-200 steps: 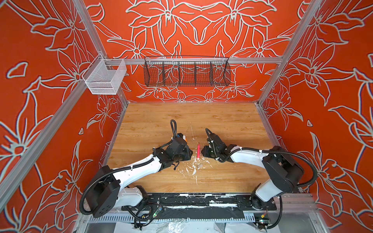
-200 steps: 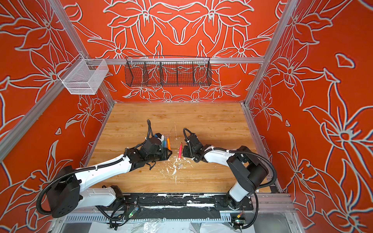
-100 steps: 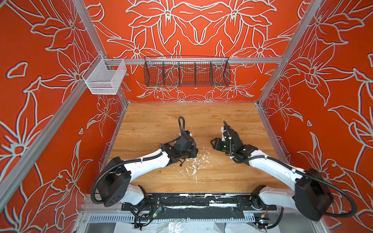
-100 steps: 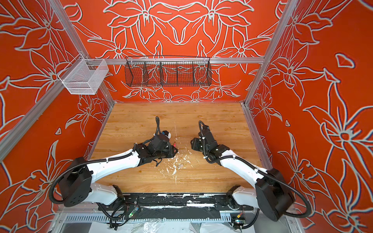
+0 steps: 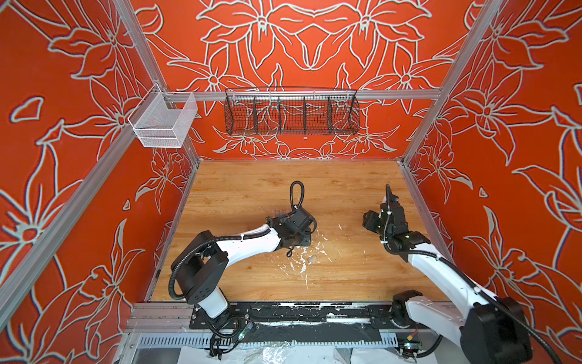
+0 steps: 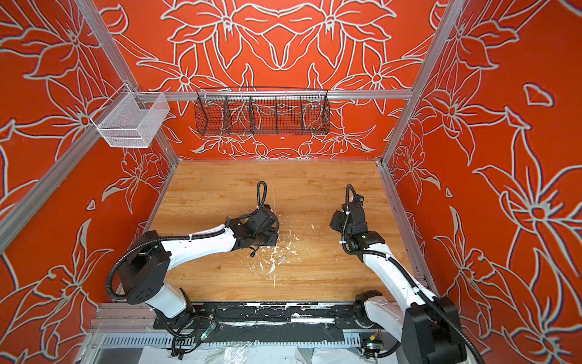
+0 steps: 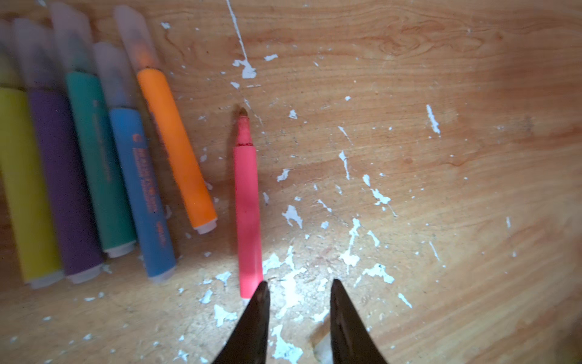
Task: Insert the pens into the pen caps
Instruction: 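Grasp the pink marker with the left gripper while the right gripper withdraws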
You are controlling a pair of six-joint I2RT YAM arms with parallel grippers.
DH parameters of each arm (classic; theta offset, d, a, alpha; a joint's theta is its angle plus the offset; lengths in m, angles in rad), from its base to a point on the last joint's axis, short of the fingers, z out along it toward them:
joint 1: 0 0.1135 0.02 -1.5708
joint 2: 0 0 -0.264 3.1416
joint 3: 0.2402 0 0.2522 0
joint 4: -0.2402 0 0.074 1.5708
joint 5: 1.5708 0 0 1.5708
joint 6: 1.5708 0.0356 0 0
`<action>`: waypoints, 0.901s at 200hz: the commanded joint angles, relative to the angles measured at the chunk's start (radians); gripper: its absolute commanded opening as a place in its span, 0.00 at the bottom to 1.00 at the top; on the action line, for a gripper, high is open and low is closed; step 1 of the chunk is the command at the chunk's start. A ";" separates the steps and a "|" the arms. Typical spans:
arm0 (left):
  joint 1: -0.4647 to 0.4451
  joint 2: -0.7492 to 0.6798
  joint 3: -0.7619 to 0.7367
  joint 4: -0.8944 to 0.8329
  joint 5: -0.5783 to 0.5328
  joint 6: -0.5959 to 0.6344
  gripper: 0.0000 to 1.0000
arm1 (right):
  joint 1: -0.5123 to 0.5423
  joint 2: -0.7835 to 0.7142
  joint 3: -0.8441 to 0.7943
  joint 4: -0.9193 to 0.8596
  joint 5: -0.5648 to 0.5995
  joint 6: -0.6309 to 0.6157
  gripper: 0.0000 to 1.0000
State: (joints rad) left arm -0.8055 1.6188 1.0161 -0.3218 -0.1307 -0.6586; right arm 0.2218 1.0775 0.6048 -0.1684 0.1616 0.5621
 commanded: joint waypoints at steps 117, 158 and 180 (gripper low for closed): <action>-0.004 0.125 0.092 -0.097 -0.130 0.029 0.30 | -0.029 0.048 -0.071 0.113 0.113 -0.065 0.61; -0.003 0.172 0.122 -0.109 -0.144 0.030 0.30 | -0.029 0.050 -0.070 0.115 0.108 -0.067 0.62; -0.003 0.206 0.142 -0.116 -0.138 0.033 0.30 | -0.029 0.053 -0.070 0.115 0.107 -0.067 0.62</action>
State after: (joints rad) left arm -0.8055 1.7828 1.1275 -0.4072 -0.2481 -0.6270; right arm 0.1951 1.1301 0.5457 -0.0650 0.2577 0.5041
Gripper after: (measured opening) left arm 0.303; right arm 0.617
